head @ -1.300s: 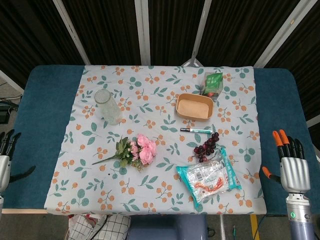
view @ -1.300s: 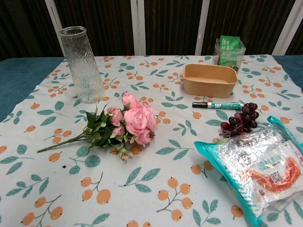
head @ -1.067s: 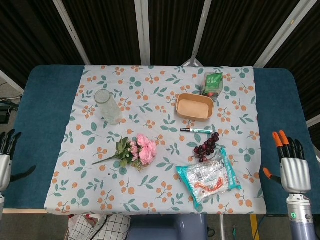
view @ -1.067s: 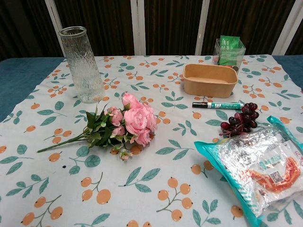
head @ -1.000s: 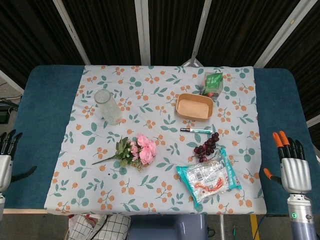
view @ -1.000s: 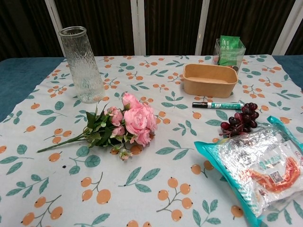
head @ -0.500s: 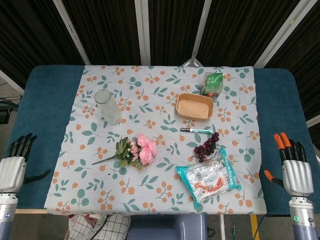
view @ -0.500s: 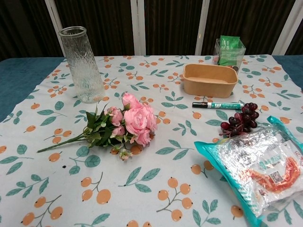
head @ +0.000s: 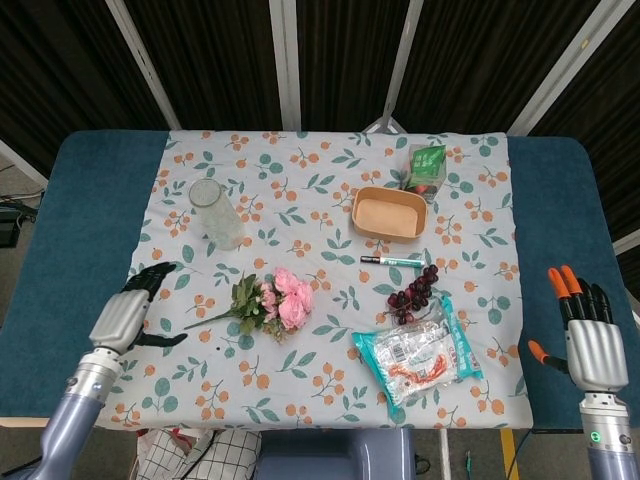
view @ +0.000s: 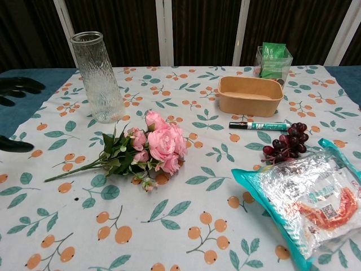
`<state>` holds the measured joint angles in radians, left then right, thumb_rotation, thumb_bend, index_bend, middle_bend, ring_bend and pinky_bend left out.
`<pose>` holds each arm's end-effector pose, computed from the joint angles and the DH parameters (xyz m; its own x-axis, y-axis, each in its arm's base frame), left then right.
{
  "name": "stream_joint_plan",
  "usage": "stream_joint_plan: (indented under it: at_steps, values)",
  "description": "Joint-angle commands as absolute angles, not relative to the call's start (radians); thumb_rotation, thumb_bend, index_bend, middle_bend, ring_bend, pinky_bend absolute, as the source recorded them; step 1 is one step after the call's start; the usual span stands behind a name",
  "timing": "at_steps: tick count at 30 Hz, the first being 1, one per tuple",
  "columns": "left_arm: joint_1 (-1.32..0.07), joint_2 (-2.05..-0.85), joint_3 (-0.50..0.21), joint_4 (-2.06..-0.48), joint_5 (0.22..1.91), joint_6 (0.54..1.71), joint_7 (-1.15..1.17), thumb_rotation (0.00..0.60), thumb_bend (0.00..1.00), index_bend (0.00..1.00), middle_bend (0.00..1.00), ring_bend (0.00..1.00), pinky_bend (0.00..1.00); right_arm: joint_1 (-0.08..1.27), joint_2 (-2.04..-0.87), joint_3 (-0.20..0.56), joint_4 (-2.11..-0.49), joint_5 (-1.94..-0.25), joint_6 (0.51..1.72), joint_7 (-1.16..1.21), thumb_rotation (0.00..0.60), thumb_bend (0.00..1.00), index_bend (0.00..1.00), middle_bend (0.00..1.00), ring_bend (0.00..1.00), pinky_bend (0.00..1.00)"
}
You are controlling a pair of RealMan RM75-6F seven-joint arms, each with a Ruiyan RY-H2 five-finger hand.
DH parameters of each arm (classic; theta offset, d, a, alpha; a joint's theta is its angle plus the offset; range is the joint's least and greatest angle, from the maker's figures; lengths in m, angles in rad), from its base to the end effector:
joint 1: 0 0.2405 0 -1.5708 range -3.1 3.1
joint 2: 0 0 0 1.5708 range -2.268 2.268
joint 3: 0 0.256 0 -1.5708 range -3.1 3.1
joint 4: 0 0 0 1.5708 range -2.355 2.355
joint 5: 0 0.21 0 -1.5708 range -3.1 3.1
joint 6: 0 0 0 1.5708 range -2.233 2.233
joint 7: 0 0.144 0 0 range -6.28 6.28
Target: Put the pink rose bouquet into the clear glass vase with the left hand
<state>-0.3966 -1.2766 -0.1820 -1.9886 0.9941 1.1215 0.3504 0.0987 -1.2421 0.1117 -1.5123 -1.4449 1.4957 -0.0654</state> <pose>-0.1925 0.2511 0.0588 0.1308 0.3525 0.9266 0.9909 -0.0159 -0.1338 -0.3188 -0.1984 0.1418 0.4231 0.0704 0.9033 -0.9060 0.0443 0.4209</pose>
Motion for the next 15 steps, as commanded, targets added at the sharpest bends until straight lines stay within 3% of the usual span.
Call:
stream_joint_plan:
  at_steps: [1, 15]
  values:
    - [-0.496, -1.404, -0.222, -1.973, 0.853, 1.113, 0.478, 0.6, 0.1, 0.07, 0.01, 0.0, 0.08, 0.098, -1.241, 0.112, -1.512, -1.445, 1.496, -0.061, 0.6, 0.19, 0.02, 0.0, 0.0, 0.0]
    - [-0.671, -1.703, -0.28, -1.775, 0.674, 1.192, 0.653, 0.6, 0.09, 0.07, 0.01, 0.0, 0.08, 0.098, -1.234, 0.111, -1.51, -1.447, 1.491, -0.038, 0.6, 0.18, 0.02, 0.0, 0.0, 0.0]
